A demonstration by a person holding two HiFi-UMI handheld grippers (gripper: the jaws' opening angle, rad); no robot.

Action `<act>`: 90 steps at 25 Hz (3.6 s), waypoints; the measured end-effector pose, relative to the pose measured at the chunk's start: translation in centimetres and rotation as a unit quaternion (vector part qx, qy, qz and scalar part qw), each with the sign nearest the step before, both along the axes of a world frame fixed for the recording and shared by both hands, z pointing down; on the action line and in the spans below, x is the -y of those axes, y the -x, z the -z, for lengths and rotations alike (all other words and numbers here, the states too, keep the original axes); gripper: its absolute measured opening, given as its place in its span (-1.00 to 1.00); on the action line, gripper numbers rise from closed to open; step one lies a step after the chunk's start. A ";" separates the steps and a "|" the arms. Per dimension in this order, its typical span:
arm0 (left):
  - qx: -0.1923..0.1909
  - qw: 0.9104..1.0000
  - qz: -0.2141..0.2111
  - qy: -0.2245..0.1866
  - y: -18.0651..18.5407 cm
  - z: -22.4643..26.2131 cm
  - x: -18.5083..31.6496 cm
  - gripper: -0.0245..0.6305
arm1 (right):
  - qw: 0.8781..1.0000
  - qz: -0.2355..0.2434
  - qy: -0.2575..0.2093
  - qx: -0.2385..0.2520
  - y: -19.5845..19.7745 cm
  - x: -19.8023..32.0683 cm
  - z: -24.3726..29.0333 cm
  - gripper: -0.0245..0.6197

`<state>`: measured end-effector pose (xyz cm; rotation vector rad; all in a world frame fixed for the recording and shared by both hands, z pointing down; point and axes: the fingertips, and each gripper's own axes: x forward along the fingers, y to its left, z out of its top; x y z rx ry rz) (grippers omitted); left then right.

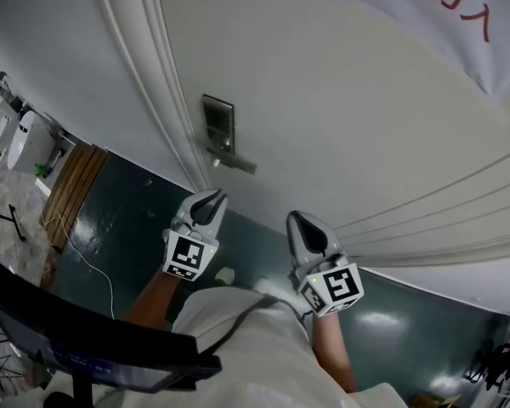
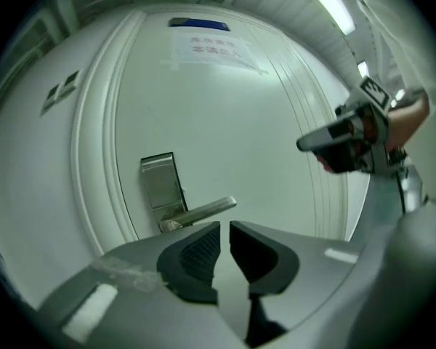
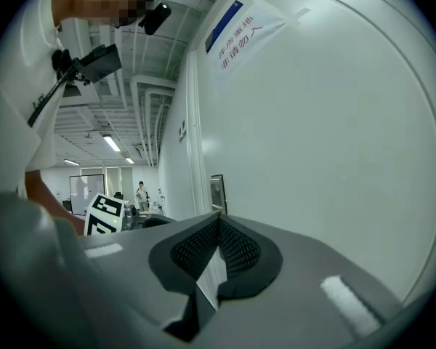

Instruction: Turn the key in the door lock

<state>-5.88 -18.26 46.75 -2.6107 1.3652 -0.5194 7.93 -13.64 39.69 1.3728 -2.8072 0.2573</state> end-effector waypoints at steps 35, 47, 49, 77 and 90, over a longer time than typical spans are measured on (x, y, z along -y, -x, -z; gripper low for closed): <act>0.438 0.880 -0.041 -0.179 3.2 -8.5 10.2 -0.52 | 0.999 -0.035 0.023 -0.024 0.6 2.0 -1.7 -0.90; 0.436 0.873 -0.025 -0.216 2.9 -8.1 10.3 -0.67 | 0.998 -0.050 0.018 -0.021 0.6 2.4 -1.6 -0.90; 0.435 0.874 -0.023 -0.216 3.0 -8.2 10.3 -0.67 | 0.998 -0.049 0.017 -0.021 0.8 2.5 -1.5 -0.90; 0.288 0.948 0.033 -0.132 3.4 -7.6 11.1 -0.80 | 0.998 -0.060 0.018 -0.019 0.7 2.4 -1.8 -0.90; 0.118 0.989 0.091 -0.011 3.8 -8.0 11.6 -0.82 | 0.998 -0.062 0.016 -0.023 0.0 1.6 -1.7 -0.90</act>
